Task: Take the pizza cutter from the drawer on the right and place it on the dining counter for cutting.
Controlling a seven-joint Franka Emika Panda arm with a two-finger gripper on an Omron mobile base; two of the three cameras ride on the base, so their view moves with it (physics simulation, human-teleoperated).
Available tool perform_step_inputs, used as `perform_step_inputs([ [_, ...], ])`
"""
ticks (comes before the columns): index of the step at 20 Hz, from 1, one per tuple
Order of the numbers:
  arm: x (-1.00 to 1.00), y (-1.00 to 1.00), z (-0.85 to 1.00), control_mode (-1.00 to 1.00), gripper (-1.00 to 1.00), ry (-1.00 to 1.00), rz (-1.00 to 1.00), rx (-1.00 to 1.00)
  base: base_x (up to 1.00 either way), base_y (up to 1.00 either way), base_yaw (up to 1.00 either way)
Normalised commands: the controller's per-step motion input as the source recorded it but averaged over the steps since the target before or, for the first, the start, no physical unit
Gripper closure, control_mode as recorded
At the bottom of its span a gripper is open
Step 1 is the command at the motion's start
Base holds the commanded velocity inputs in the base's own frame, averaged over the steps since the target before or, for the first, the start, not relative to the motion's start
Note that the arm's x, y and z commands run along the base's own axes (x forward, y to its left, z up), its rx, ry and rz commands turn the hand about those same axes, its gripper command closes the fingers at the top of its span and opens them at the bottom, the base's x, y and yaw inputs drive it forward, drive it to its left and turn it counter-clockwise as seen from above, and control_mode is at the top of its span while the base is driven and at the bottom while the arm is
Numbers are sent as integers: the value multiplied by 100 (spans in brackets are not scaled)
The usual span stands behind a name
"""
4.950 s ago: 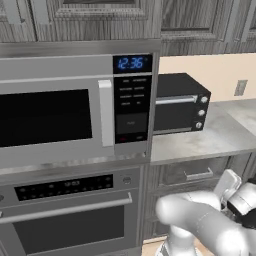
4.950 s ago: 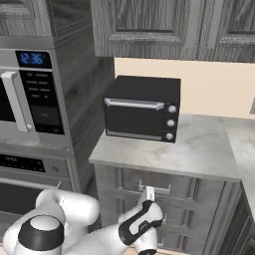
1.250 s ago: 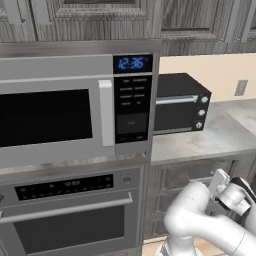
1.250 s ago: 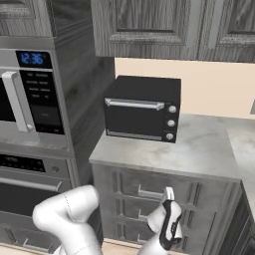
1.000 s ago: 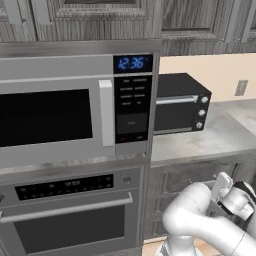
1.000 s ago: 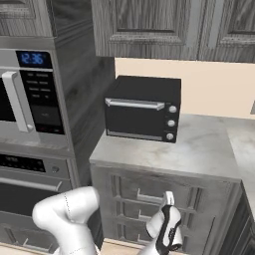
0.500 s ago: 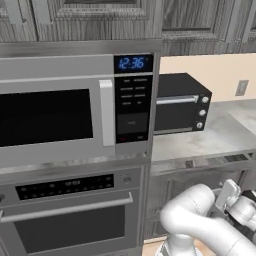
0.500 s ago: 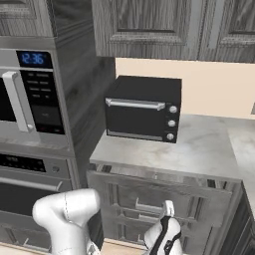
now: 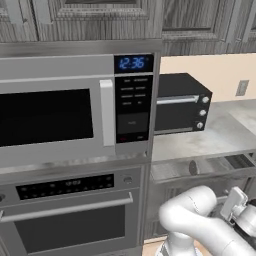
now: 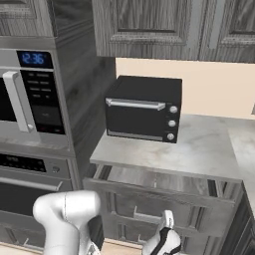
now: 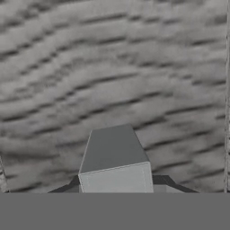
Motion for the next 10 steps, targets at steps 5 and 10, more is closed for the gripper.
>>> perform_step_inputs([
  [5, -58, -38, -1, -100, 100, 0, 0, 0, 0, 0, 0],
  [10, -56, -38, 0, -100, 100, 2, 0, 0, 0, 0, 0],
])
